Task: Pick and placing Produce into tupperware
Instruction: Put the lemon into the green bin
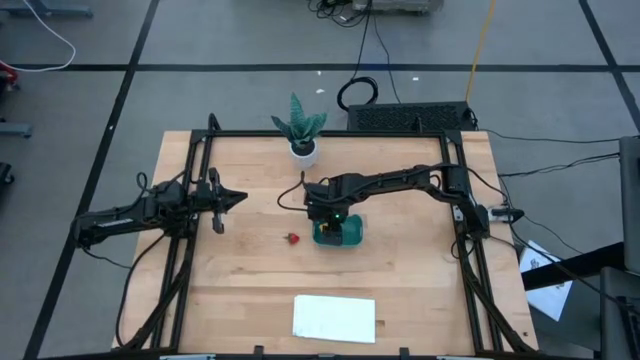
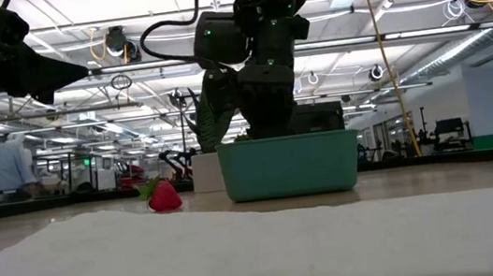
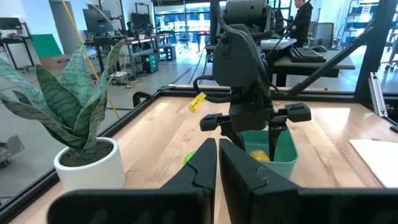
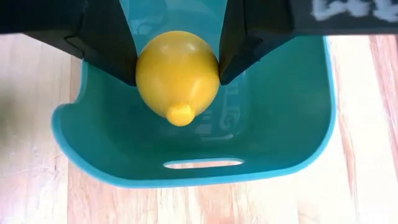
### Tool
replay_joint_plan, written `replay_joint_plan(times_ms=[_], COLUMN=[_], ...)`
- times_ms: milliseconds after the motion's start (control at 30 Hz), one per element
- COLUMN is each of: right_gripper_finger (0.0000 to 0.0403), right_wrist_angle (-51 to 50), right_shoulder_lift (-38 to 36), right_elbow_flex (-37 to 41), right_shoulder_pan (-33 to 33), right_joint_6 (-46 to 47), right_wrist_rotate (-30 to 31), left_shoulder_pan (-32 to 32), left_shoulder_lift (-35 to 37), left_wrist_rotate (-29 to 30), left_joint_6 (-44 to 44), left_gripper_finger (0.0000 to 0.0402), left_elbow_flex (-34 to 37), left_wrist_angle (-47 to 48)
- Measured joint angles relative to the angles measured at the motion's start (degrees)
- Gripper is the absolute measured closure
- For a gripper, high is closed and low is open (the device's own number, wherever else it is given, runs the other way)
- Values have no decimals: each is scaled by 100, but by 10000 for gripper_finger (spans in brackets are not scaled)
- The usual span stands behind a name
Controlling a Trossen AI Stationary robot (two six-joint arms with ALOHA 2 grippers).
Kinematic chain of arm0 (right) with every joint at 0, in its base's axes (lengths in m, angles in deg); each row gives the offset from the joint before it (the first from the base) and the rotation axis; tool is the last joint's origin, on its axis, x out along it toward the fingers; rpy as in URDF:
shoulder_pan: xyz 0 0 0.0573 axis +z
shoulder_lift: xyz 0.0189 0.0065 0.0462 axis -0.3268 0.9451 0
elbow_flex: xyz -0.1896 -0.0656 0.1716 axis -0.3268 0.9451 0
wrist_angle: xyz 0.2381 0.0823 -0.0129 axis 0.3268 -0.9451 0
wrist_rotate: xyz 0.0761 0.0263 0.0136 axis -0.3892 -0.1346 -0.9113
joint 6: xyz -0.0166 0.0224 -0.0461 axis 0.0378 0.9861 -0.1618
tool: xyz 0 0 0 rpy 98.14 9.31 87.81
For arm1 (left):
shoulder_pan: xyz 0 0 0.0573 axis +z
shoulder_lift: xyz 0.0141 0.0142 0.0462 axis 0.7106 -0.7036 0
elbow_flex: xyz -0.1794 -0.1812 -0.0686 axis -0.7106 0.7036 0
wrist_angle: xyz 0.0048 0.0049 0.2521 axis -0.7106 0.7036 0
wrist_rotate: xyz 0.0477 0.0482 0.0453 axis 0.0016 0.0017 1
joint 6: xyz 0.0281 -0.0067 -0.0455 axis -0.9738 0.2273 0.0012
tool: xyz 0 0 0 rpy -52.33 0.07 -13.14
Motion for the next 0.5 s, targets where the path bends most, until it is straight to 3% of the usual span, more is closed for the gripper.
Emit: replay_joint_plan(times_ms=[500], right_gripper_finger=[198], right_wrist_angle=[-11], right_shoulder_lift=[7], right_elbow_flex=[7], right_shoulder_pan=[-9], right_joint_6=[208], right_wrist_rotate=[-338], left_shoulder_pan=[-1], left_shoulder_lift=[1], left_wrist_rotate=[-8], left_joint_6=[-2], left_gripper_finger=[380], left_elbow_flex=[0], left_wrist_angle=[28])
